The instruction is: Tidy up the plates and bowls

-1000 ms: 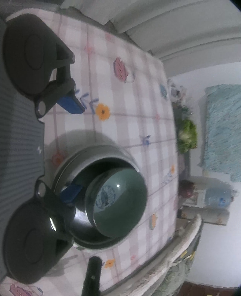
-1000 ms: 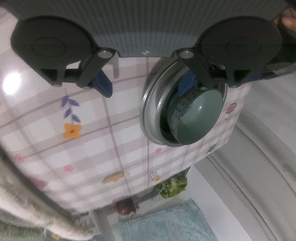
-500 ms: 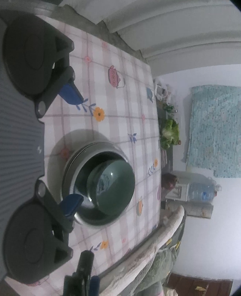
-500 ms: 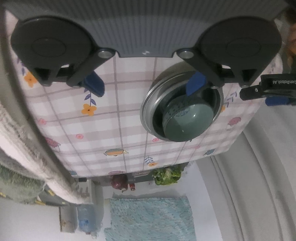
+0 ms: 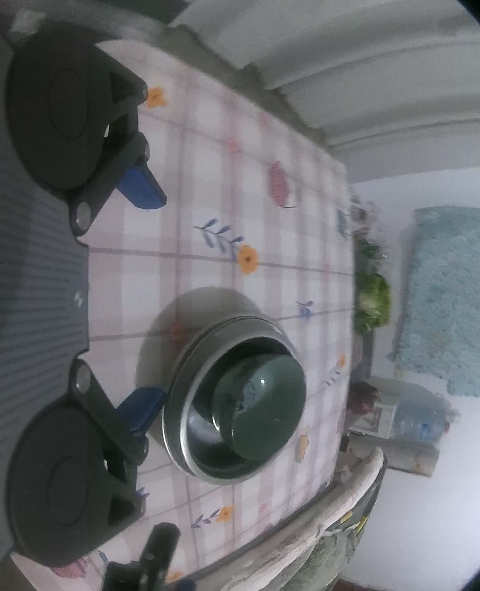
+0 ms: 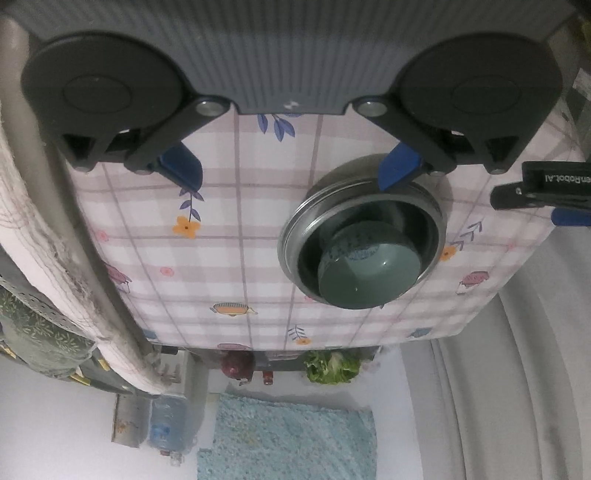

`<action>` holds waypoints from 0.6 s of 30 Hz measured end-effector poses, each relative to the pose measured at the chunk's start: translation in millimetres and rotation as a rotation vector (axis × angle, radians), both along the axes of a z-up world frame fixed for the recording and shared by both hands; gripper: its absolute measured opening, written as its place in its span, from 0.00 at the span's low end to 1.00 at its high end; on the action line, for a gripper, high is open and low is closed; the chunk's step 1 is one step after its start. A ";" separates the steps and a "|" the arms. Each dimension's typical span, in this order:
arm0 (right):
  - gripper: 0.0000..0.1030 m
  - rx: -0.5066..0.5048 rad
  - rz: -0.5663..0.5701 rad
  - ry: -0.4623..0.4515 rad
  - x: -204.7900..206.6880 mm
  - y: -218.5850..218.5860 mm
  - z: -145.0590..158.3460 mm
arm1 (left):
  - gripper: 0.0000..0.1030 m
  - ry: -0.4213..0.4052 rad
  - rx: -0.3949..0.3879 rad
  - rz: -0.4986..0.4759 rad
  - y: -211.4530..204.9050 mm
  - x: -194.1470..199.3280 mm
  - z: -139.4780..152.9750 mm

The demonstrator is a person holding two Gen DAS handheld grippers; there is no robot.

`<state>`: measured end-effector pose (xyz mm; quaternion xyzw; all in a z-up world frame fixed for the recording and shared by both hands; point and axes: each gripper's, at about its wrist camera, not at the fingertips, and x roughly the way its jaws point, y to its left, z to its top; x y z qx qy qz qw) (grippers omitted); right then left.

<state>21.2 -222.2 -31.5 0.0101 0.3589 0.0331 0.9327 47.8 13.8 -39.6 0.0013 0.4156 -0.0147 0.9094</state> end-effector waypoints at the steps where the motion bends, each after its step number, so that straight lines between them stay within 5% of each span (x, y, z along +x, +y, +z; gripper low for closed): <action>1: 0.99 -0.006 -0.003 0.003 -0.3 1.5 -0.1 | 1.00 0.010 -0.003 0.013 1.1 0.7 -1.4; 18: 0.99 -0.006 0.020 0.086 12.8 20.0 -2.2 | 1.00 0.057 0.024 0.050 -0.2 3.7 -1.0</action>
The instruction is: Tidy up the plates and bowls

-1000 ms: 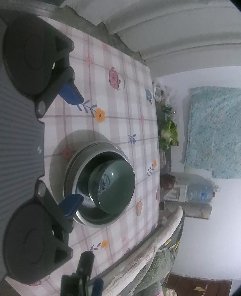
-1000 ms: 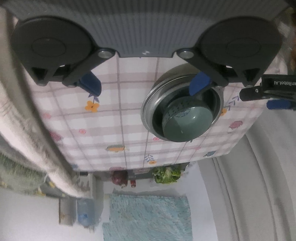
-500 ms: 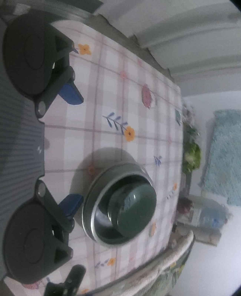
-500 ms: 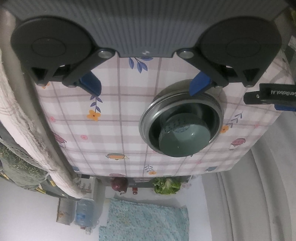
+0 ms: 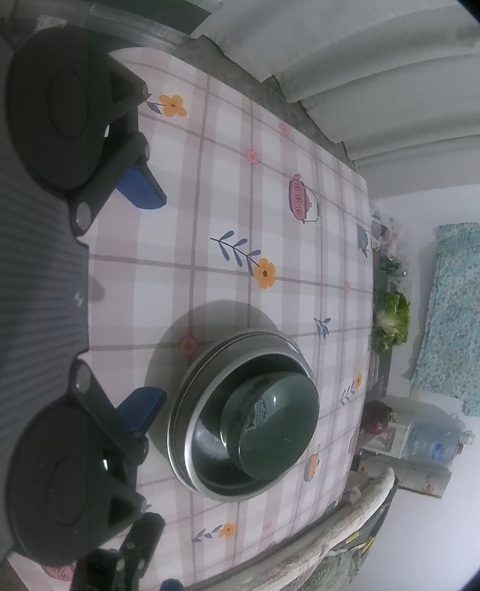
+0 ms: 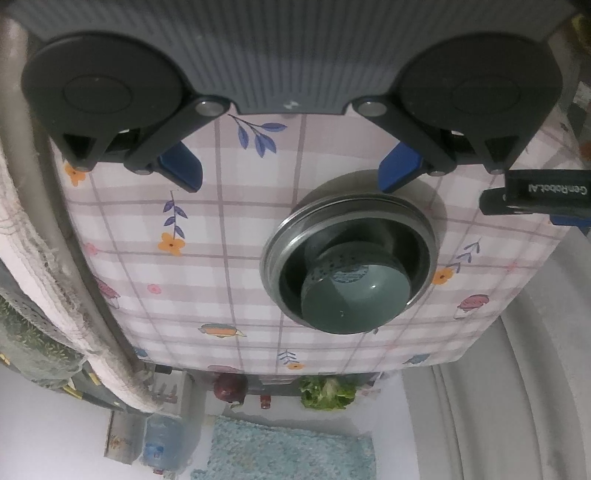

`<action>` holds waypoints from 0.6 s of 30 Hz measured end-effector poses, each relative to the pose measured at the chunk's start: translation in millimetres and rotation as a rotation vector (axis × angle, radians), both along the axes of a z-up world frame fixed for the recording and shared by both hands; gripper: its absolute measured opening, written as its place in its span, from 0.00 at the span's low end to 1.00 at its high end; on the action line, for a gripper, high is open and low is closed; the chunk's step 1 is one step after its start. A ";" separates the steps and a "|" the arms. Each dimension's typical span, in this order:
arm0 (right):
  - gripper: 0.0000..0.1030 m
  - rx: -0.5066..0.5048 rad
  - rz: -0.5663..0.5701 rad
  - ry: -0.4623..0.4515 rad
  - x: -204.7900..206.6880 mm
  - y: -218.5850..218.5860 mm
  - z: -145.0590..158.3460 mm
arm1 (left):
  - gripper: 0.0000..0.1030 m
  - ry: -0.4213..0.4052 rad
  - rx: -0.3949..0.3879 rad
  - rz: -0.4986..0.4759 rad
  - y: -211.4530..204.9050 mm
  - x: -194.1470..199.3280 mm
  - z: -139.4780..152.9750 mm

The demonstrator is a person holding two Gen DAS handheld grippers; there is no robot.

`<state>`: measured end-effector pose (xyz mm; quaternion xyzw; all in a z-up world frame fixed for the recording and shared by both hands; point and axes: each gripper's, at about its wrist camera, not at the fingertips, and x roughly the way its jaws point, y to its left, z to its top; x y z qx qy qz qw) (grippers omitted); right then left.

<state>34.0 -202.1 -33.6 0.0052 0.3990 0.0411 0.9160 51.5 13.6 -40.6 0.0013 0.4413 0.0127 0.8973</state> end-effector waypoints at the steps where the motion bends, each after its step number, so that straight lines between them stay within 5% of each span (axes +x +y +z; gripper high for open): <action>1: 0.99 0.004 0.005 0.002 0.1 0.0 0.7 | 1.00 0.000 0.000 0.000 0.1 0.5 0.9; 18: 0.99 -0.009 -0.006 0.019 -1.1 -0.3 2.3 | 1.00 0.021 -0.018 -0.016 -3.2 3.0 2.5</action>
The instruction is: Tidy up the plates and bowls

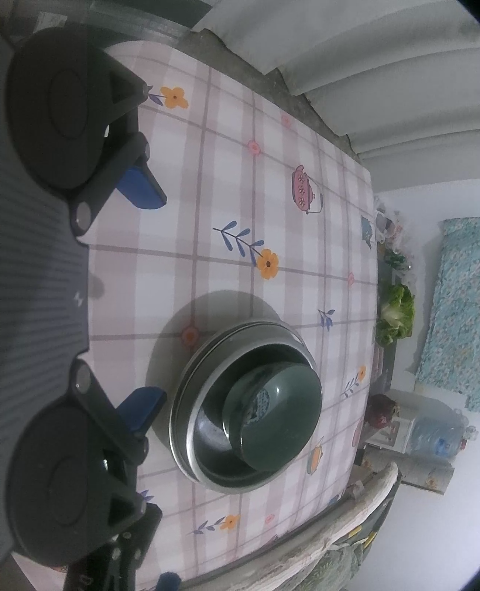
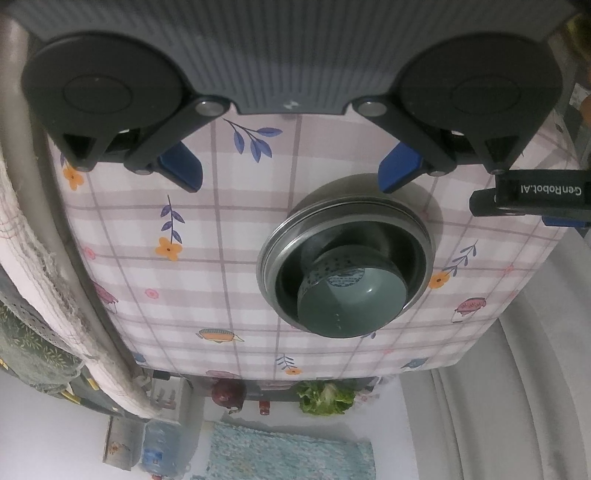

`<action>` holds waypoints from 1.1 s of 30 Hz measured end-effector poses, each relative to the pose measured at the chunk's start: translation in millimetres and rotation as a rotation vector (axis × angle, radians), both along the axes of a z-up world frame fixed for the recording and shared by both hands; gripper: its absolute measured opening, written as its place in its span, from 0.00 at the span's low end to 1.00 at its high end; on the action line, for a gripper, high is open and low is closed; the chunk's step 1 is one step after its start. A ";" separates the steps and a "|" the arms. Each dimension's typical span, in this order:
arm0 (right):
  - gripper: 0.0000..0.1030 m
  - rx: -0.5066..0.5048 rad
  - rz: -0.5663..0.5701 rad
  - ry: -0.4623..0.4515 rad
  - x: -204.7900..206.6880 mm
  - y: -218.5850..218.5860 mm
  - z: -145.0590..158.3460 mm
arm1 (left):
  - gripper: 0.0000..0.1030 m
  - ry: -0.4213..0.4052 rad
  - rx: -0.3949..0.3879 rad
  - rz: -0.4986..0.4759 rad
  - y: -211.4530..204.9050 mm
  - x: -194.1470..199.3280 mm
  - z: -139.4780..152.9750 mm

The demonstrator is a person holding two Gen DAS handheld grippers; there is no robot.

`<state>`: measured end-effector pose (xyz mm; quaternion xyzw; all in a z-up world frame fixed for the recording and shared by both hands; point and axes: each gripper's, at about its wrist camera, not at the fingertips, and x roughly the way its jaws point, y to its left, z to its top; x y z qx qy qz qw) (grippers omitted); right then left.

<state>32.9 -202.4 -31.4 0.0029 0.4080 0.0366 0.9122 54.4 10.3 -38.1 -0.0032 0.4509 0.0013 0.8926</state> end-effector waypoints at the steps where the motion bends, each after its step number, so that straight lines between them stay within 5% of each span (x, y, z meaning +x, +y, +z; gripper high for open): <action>1: 0.99 -0.002 -0.001 0.001 0.5 0.0 0.0 | 1.00 0.001 -0.002 -0.001 -0.2 -0.1 -0.2; 33: 0.99 0.003 -0.010 0.010 4.0 -0.5 1.7 | 1.00 0.001 -0.007 -0.004 -1.3 1.0 0.7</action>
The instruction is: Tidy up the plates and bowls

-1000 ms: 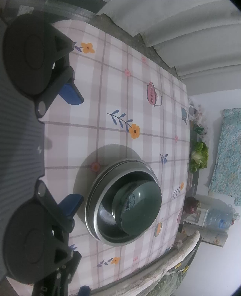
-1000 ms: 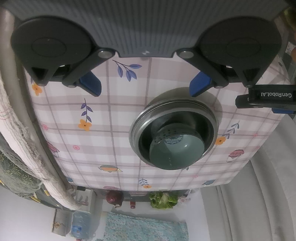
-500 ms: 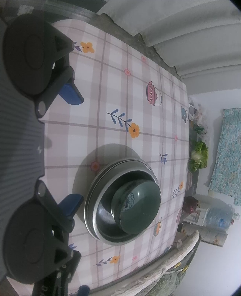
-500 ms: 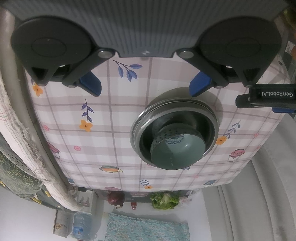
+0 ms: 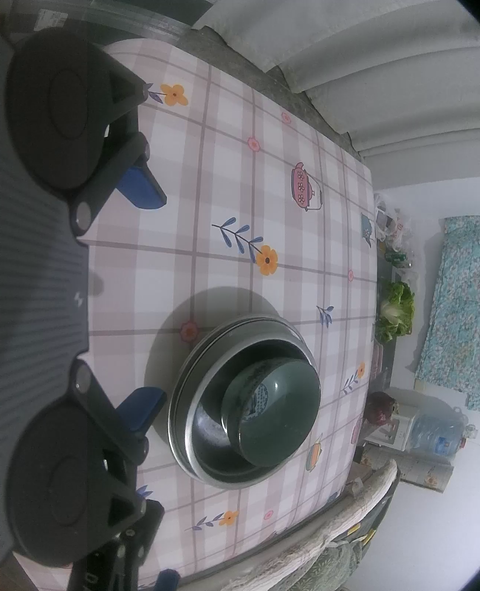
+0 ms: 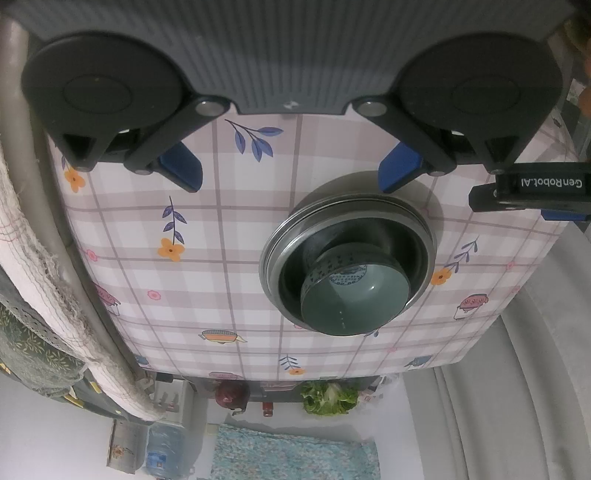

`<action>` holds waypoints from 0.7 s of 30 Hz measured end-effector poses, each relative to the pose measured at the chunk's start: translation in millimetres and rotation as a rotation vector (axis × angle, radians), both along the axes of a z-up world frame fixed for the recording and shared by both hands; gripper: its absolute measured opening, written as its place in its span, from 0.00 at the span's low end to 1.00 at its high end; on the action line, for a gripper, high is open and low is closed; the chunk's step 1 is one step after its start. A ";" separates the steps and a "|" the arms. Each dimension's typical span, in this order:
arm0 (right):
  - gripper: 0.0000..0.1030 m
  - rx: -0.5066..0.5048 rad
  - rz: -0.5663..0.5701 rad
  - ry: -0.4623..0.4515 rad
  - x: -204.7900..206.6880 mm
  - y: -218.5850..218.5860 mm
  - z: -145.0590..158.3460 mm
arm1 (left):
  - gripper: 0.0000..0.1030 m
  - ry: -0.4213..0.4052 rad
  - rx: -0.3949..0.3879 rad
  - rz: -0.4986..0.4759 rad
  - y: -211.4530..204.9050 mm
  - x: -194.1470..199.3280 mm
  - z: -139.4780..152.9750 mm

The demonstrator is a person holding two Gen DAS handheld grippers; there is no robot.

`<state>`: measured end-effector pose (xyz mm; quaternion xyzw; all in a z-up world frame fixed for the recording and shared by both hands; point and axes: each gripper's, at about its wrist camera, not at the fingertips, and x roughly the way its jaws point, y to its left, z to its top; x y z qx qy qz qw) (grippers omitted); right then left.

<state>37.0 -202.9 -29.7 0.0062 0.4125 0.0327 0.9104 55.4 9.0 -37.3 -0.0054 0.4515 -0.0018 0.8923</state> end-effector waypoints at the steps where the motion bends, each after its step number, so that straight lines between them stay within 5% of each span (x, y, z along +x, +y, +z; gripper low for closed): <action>1: 0.99 0.001 0.000 0.000 -0.2 0.0 0.1 | 1.00 0.000 0.001 0.000 -0.1 0.0 0.0; 21: 0.99 0.010 -0.005 -0.003 -0.9 -1.4 -0.1 | 1.00 0.001 -0.001 0.000 -0.2 -0.3 0.4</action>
